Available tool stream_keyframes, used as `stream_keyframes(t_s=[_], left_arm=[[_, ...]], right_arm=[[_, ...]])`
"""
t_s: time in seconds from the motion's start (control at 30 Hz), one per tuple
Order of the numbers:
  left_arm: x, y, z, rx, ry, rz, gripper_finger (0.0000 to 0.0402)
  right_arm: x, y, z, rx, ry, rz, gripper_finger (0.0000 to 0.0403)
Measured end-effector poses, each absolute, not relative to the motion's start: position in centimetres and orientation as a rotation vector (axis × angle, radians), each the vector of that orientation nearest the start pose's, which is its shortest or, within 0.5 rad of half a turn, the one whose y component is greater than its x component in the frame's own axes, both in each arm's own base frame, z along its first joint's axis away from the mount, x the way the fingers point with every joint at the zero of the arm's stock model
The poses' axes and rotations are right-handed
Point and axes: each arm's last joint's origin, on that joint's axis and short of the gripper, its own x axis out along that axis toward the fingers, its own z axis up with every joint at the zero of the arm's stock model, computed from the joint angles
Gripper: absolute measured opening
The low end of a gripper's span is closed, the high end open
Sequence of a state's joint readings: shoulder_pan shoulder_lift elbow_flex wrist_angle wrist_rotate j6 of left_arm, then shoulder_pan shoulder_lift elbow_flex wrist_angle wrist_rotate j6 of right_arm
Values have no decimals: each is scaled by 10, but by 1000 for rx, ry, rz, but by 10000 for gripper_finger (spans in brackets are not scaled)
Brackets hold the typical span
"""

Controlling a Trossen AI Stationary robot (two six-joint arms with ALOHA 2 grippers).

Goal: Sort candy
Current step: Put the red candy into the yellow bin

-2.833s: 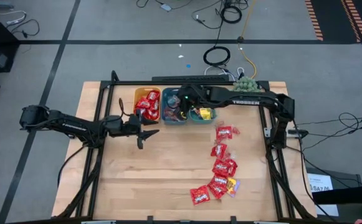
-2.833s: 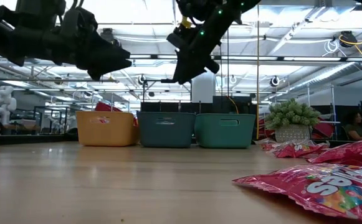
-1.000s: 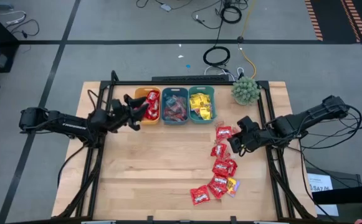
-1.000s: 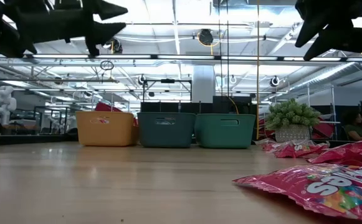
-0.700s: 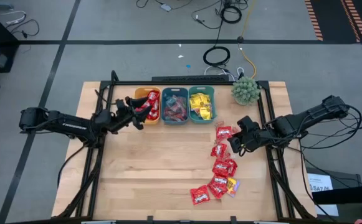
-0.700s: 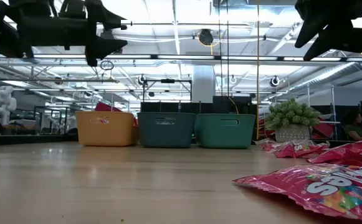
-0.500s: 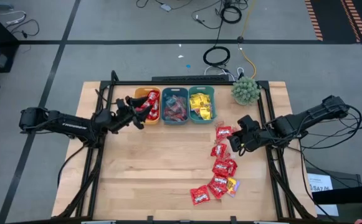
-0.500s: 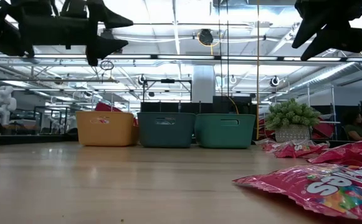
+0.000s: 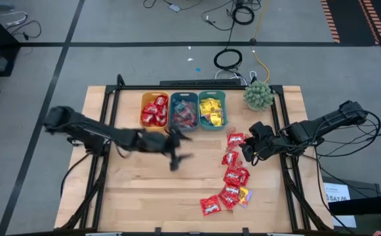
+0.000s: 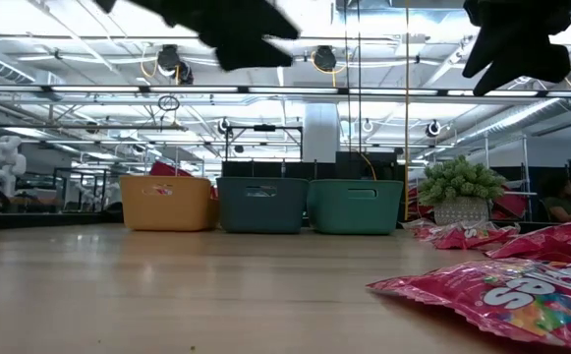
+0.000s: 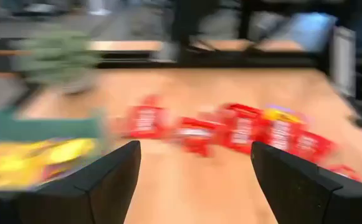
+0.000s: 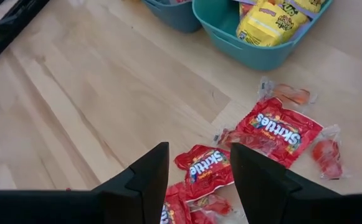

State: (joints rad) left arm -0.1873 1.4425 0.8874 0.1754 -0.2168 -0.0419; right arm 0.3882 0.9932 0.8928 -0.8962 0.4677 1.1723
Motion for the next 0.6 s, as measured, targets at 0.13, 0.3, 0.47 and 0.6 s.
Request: stream_keyframes(t_s=[0.13,0.3,0.47,0.6], left_arm=[[347,-101,234,117,432,-121,313],[379,-153,205,145,484,-235,313],[405,-189,168,200,528,-301,313],[421,-210,139,190,534,-367,313]], right_arm=[[168,55,281,654,736,-556,162],[167,56,280,655,792,-523,162],[164,58,278,656,842,-491,162],[163,61,278,650,848,-477,162]])
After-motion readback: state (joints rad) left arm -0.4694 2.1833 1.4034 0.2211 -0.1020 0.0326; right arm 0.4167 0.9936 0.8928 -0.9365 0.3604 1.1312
